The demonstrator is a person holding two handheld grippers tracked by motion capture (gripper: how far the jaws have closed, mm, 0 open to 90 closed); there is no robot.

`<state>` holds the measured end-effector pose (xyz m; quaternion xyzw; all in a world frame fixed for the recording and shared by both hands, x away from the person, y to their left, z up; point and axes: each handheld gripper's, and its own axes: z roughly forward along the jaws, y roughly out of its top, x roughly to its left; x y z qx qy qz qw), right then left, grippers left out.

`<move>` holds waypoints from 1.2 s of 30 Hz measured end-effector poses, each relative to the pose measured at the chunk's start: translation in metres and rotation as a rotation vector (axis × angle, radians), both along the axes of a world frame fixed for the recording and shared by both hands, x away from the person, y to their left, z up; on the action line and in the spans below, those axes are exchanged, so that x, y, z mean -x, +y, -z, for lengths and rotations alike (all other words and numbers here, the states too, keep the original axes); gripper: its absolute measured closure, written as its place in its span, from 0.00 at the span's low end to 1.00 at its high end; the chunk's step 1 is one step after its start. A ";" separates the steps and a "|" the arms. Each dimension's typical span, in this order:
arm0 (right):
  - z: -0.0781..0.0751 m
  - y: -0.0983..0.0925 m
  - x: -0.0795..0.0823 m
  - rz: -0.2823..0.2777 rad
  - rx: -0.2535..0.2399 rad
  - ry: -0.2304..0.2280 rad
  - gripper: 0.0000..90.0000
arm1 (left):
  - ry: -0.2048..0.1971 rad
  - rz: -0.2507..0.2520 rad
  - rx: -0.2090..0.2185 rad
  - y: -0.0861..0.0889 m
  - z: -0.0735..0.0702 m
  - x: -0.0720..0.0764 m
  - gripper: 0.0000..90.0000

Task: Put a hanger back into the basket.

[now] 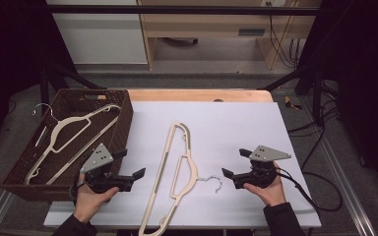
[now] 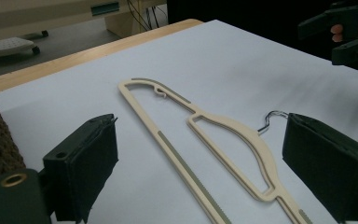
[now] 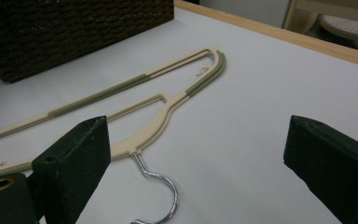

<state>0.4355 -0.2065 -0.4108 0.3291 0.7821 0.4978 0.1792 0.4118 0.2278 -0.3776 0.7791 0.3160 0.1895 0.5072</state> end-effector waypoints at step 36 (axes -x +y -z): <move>0.052 0.066 -0.026 -0.260 0.225 0.140 0.58 | 0.071 0.082 -0.095 -0.033 0.038 -0.001 0.12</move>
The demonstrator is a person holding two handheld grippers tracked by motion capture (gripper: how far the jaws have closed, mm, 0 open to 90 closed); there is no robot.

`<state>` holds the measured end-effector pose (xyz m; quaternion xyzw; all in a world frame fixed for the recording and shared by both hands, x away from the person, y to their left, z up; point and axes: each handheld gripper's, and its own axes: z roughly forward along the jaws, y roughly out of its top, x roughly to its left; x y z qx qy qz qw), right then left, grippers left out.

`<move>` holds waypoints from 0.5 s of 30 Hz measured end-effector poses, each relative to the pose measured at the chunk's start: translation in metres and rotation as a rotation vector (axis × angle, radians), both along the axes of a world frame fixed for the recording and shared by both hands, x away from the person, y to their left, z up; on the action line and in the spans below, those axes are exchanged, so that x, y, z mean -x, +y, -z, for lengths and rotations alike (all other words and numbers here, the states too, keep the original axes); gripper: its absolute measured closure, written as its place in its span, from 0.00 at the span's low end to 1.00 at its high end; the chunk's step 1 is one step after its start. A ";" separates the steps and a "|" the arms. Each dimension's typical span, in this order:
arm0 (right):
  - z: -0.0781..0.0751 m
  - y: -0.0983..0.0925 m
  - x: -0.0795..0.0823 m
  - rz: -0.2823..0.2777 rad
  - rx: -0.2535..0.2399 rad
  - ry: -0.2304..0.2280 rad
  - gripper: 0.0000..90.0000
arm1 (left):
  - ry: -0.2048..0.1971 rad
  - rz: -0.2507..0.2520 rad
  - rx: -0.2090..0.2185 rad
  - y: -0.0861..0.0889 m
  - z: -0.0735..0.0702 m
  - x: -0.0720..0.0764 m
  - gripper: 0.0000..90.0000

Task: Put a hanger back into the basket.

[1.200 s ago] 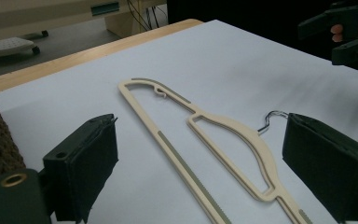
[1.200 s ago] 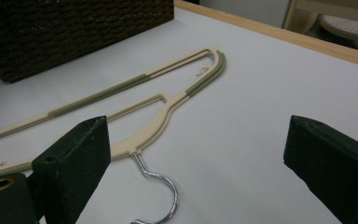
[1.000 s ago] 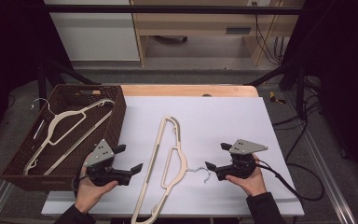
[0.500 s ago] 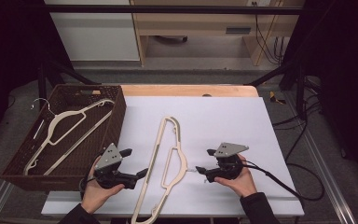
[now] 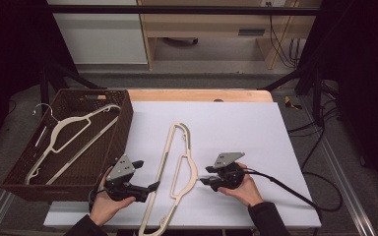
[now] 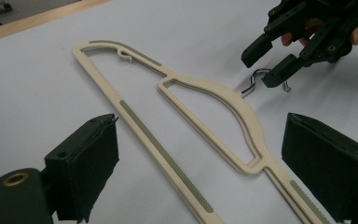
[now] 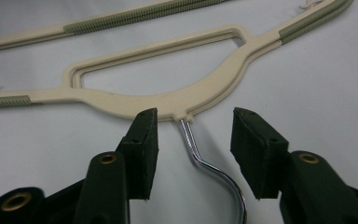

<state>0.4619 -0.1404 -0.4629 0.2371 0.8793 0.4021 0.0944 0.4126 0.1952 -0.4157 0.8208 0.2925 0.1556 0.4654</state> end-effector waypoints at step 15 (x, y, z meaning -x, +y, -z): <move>0.016 0.012 -0.012 -0.068 0.068 0.006 0.84 | 0.015 0.022 -0.022 -0.005 0.004 0.000 0.13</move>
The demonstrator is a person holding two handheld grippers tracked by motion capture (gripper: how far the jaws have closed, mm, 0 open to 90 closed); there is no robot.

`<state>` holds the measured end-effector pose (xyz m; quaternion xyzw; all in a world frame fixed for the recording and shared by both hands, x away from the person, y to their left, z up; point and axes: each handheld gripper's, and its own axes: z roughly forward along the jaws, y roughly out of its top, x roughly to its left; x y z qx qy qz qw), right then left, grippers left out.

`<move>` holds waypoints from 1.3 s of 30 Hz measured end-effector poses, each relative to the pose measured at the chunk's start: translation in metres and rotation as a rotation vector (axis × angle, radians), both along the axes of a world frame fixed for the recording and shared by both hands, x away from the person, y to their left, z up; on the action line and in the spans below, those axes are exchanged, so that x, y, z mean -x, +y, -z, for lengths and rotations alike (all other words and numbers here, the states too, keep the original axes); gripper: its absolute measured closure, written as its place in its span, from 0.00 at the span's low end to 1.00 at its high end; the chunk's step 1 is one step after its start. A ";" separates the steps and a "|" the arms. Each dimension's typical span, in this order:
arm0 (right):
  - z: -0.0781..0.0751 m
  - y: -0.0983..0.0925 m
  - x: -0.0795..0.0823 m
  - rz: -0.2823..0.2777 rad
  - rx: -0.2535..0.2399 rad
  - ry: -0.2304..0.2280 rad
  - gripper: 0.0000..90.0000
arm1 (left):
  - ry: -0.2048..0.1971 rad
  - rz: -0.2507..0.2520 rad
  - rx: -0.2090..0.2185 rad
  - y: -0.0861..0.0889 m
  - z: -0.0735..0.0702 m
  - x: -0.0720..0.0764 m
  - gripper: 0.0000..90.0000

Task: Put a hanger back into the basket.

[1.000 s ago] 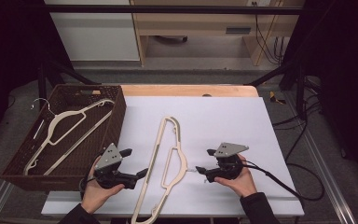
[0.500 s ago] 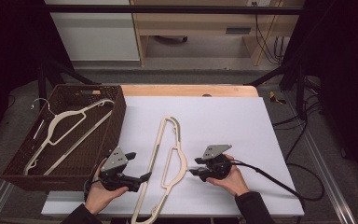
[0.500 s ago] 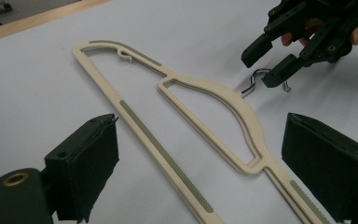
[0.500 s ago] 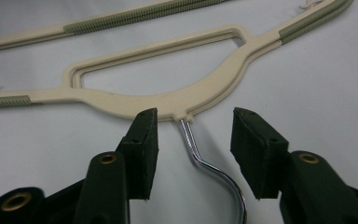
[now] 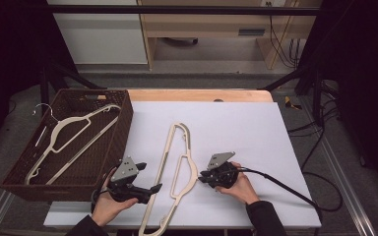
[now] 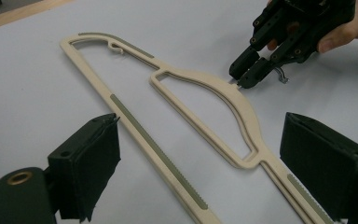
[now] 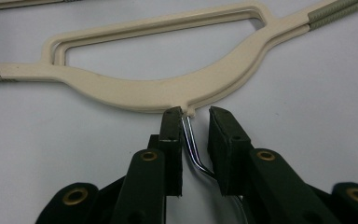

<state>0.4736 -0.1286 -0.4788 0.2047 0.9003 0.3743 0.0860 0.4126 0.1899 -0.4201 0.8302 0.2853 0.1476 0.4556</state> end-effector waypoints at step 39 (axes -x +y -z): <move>-0.041 0.005 0.008 -0.035 -0.051 0.075 0.99 | 0.041 0.056 -0.069 -0.026 -0.002 0.006 0.15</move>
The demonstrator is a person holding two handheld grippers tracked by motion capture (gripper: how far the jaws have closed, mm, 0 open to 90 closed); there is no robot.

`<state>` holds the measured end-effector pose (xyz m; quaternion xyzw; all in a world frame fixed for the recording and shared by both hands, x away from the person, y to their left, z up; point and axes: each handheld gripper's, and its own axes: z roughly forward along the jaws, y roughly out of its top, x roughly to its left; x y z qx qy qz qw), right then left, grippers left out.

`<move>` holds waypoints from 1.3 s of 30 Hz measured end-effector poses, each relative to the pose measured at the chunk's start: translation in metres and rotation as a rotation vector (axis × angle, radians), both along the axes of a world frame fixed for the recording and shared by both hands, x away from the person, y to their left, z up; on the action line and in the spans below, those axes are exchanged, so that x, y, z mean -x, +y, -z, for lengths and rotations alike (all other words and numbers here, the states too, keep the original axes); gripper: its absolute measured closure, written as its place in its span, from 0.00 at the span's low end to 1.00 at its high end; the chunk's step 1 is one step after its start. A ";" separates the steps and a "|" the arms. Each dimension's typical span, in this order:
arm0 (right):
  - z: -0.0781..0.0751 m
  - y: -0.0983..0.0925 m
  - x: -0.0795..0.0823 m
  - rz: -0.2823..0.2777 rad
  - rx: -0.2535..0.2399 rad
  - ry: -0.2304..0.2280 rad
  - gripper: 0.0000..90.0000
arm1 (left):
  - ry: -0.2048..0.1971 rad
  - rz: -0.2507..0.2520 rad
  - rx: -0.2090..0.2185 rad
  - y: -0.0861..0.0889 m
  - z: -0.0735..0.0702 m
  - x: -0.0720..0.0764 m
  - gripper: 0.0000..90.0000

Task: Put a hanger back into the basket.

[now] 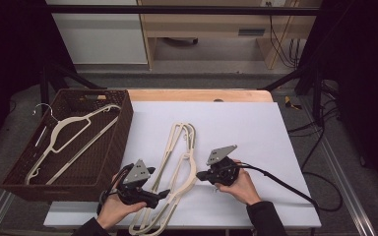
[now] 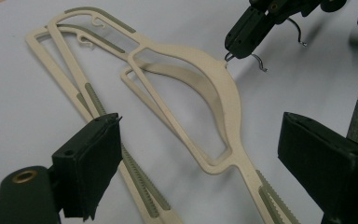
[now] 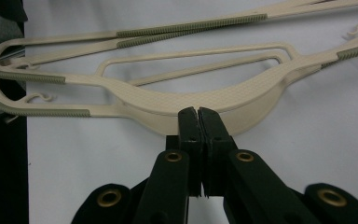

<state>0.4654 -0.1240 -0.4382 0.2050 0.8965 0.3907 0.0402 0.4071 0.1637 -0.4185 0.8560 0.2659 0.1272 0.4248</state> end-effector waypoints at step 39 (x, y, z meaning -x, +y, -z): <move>-0.035 0.009 0.017 0.057 -0.024 -0.017 0.99 | 0.045 0.038 -0.248 -0.078 0.018 -0.005 0.70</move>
